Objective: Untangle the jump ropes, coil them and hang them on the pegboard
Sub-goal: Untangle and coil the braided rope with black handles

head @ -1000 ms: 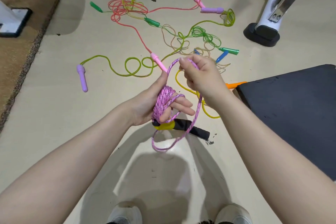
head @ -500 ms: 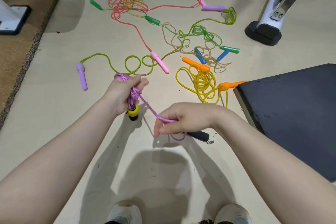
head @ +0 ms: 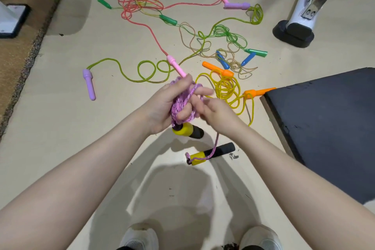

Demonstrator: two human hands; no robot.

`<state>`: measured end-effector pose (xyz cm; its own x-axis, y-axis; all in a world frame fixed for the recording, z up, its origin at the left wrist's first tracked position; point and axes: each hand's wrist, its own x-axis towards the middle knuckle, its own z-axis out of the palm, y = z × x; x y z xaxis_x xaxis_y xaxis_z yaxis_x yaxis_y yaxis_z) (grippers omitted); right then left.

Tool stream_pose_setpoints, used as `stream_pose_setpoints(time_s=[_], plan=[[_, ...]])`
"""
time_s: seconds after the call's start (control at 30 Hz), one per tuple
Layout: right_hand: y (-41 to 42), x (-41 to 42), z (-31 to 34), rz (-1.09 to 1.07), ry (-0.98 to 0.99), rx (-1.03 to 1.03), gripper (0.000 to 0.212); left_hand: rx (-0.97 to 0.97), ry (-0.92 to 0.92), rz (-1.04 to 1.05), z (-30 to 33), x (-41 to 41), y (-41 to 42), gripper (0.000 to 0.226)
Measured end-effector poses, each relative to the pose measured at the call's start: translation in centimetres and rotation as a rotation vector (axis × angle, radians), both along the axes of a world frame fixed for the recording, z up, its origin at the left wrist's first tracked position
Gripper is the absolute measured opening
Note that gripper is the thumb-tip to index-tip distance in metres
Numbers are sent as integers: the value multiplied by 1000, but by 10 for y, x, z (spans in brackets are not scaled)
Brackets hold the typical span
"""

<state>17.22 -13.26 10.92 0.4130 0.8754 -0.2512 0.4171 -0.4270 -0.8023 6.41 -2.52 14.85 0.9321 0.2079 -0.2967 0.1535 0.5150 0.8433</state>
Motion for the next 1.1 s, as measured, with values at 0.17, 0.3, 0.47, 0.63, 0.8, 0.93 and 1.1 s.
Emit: stream_pose_setpoints(time_s=[0.17, 0.3, 0.47, 0.63, 0.8, 0.93, 1.1], plan=[[-2, -27, 10, 501, -16, -319, 16, 1, 73, 406, -15, 0, 16, 15], [9, -35, 54, 768, 42, -441, 19, 220, 262, 353, -37, -8, 23, 4], [15, 0, 95, 400, -15, 95, 10, 530, 394, -27, -19, -13, 13, 57], [18, 20, 67, -277, 305, 468, 25, 93, 47, -424, -10, 1, 17, 104], [25, -3, 28, -539, 802, 395, 36, -80, -190, -522, -11, 9, -3, 67], [21, -21, 10, -398, 875, 210, 31, -30, -187, -172, -13, 11, -2, 37], [18, -21, -8, 74, 188, -68, 25, 244, 106, 384, -25, 21, 18, 33]])
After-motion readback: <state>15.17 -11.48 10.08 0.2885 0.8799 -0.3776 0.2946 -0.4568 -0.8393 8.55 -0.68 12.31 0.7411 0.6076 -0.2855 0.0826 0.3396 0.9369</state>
